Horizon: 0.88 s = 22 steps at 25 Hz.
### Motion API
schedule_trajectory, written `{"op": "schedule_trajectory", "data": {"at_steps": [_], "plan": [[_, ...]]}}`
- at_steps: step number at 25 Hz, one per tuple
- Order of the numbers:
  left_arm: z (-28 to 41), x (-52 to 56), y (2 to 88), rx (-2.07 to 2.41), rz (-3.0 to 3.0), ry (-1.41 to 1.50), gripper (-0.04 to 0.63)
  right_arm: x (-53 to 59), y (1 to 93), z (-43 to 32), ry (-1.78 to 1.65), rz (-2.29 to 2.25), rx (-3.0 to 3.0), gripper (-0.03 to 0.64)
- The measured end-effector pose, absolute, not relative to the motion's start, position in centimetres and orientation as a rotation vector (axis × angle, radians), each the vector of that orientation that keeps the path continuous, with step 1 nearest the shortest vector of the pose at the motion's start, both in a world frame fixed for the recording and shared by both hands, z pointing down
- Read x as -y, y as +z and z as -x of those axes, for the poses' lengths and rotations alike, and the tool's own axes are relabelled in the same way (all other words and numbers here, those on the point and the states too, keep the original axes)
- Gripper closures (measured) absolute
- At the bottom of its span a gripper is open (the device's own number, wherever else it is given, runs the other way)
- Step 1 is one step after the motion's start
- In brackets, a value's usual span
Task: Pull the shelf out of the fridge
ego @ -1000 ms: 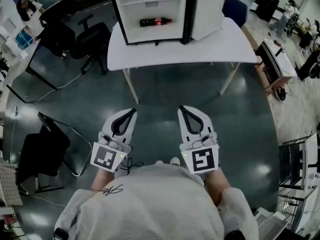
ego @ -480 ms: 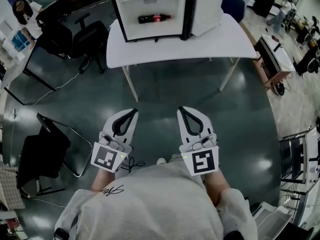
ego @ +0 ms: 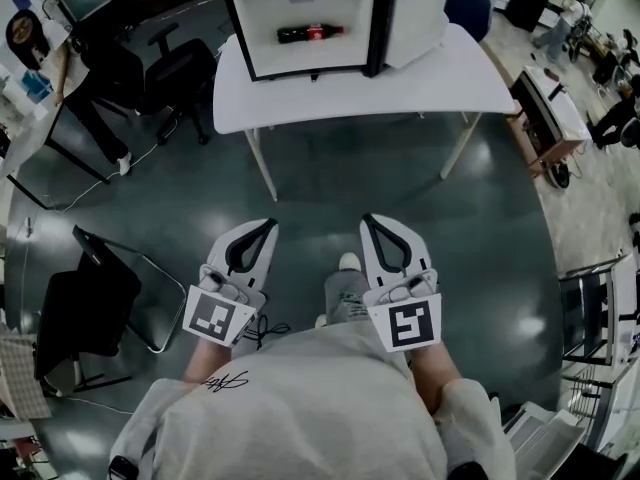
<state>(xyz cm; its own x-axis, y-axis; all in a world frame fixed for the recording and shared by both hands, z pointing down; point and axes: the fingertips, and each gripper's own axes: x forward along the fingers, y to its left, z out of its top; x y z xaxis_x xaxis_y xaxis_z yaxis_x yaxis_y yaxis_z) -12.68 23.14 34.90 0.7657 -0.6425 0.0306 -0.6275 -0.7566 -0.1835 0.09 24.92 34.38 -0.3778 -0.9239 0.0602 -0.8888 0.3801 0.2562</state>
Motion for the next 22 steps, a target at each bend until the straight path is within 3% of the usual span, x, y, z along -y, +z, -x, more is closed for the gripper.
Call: {"op": "schedule_trajectory", "data": {"at_steps": [22], "plan": [[9.4, -10.5, 33.6, -1.078, 2.756, -0.124, 0.591, -11.4, 33.2, -2.9, -0.305, -1.556, 2.512, 0.605]]}}
